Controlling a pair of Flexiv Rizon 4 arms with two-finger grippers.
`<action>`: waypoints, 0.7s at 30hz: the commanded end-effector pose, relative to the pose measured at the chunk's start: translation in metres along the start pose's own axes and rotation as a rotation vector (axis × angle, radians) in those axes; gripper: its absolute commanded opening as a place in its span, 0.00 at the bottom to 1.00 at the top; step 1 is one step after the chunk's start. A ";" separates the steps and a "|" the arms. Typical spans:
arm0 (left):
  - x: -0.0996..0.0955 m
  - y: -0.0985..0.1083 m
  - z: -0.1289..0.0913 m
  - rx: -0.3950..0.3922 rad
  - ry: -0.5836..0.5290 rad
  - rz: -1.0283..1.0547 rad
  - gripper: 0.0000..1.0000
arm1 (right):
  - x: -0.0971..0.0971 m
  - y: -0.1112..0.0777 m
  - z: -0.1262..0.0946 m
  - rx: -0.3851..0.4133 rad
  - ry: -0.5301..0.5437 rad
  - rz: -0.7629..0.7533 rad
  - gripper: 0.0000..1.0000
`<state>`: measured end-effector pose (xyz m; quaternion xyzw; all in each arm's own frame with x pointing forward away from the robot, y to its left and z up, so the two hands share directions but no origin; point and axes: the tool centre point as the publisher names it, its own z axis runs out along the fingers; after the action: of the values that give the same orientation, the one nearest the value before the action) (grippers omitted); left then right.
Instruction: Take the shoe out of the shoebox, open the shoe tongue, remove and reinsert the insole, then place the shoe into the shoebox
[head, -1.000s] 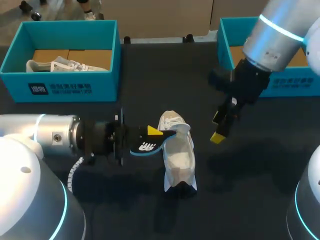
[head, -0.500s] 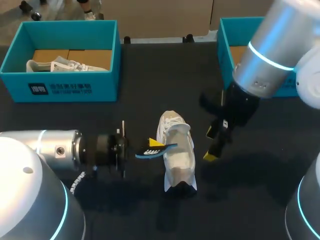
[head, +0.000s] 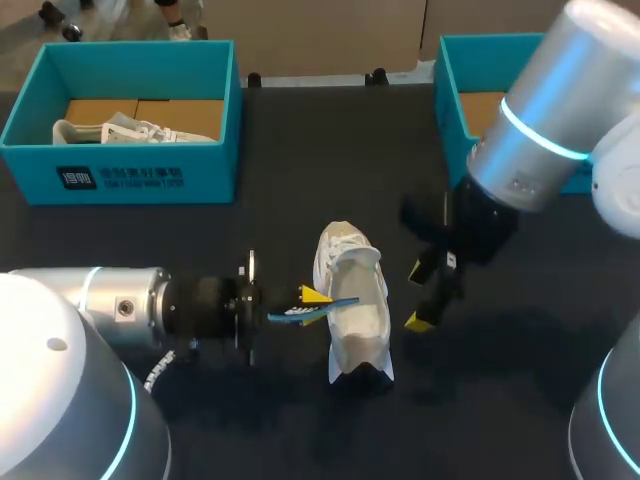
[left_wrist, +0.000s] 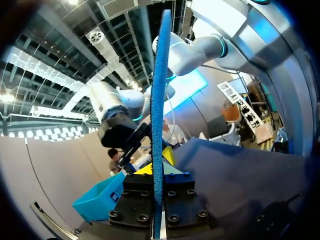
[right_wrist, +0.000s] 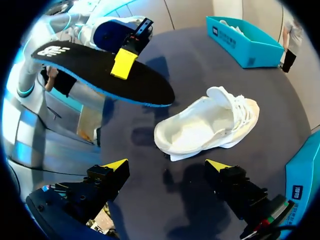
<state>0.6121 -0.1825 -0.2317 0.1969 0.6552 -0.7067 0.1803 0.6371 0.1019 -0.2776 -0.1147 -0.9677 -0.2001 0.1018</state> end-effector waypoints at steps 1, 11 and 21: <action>-0.002 0.013 -0.002 0.024 -0.008 -0.029 0.00 | 0.002 -0.008 0.020 -0.038 -0.022 -0.018 1.00; -0.003 0.018 0.003 0.018 -0.017 -0.064 0.00 | 0.003 -0.008 0.045 -0.019 -0.018 -0.033 1.00; 0.002 0.019 0.007 0.027 -0.010 -0.078 0.00 | -0.006 -0.005 0.042 0.000 -0.053 -0.054 1.00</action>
<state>0.6229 -0.1876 -0.2458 0.1707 0.6520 -0.7225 0.1541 0.6310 0.1092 -0.3210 -0.0917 -0.9715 -0.2053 0.0745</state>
